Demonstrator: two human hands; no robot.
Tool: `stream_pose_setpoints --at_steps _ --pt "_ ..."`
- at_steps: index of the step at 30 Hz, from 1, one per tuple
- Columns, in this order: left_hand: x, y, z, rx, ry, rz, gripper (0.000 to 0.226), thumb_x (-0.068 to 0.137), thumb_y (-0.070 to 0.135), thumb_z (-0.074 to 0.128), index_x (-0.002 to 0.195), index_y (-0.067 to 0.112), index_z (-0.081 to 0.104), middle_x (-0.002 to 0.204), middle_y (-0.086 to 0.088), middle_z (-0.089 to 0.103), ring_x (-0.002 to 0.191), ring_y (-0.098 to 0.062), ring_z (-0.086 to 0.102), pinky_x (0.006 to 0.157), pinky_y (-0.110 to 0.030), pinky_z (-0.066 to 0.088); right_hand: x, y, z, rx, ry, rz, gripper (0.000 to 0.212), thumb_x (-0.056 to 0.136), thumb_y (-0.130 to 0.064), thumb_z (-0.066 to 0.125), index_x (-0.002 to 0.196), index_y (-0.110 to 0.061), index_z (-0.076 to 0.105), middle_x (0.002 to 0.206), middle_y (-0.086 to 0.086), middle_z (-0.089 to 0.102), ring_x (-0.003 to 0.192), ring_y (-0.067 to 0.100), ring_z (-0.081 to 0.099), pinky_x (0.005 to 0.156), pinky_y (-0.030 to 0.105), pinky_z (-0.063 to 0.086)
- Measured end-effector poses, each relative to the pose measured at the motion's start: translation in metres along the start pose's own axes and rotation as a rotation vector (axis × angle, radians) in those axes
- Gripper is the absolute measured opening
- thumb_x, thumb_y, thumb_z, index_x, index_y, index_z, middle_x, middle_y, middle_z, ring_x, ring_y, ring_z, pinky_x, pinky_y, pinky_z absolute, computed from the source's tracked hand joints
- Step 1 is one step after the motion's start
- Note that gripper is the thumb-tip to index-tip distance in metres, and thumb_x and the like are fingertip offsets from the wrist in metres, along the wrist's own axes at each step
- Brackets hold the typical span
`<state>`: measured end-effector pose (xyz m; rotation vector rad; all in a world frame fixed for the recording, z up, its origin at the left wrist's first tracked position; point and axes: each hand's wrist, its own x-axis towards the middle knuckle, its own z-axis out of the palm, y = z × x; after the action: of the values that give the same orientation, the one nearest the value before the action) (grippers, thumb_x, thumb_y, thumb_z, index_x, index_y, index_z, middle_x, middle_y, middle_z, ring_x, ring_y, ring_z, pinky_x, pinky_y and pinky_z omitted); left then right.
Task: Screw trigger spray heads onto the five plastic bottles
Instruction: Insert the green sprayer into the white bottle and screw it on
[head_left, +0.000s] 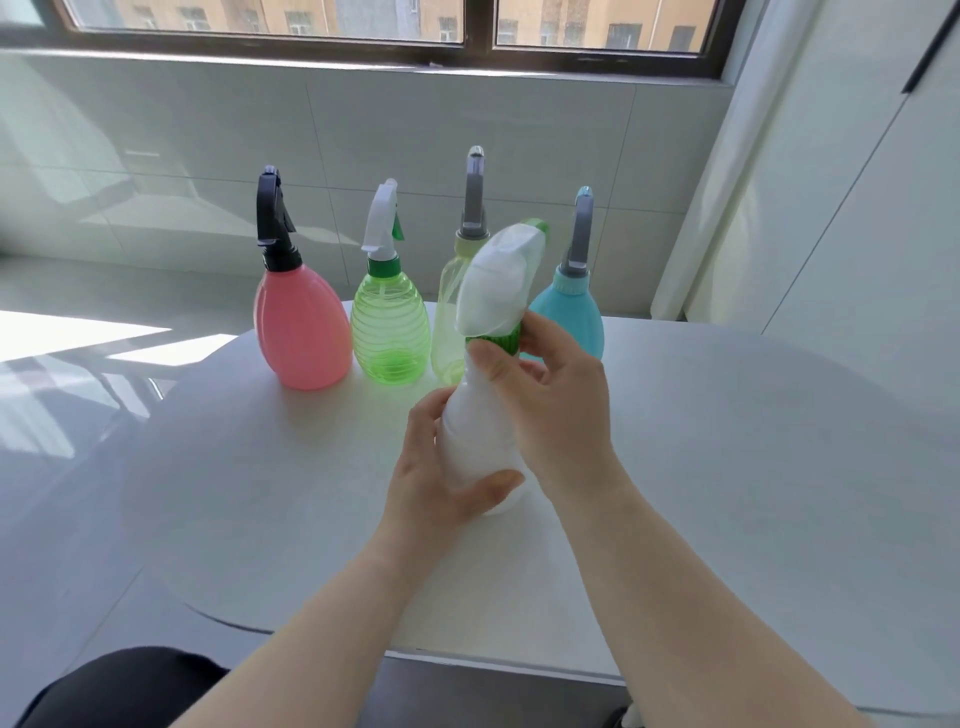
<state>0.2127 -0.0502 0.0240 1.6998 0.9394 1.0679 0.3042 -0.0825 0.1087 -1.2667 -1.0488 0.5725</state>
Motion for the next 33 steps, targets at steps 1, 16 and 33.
stream_pose_setpoints --at_steps 1,16,33 --pt "-0.002 -0.001 0.002 0.011 0.031 0.007 0.071 0.054 0.016 0.08 0.102 0.041 0.034 0.102 0.026 0.044 0.093 0.005 0.048 0.069 -0.003 0.037 -0.001 0.0 0.002 0.007 0.011 0.005 0.027 0.074 -0.013 0.067 0.1 -0.014 0.063 0.082 -0.005 0.062 0.086 0.023 0.06 0.084 0.033 0.047" --pt "0.009 0.007 -0.016 0.03 -0.349 -0.112 0.072 0.034 0.041 0.072 0.099 0.048 0.042 0.102 0.019 0.057 0.09 0.014 0.053 0.068 -0.002 0.041 0.006 -0.006 -0.027 0.139 -0.441 0.029 0.023 0.078 -0.004 0.06 0.098 -0.015 0.061 0.089 0.017 0.065 0.083 0.012 0.055 0.078 0.023 0.046" --pt "0.006 0.009 0.001 0.094 -0.263 -0.097 0.068 0.048 0.024 0.079 0.091 0.055 0.037 0.094 0.025 0.053 0.078 0.023 0.048 0.057 0.003 0.037 0.003 -0.004 -0.03 0.01 -0.204 0.043 0.015 0.076 -0.013 0.065 0.08 -0.026 0.061 0.093 0.021 0.066 0.078 0.011 0.055 0.076 0.028 0.045"
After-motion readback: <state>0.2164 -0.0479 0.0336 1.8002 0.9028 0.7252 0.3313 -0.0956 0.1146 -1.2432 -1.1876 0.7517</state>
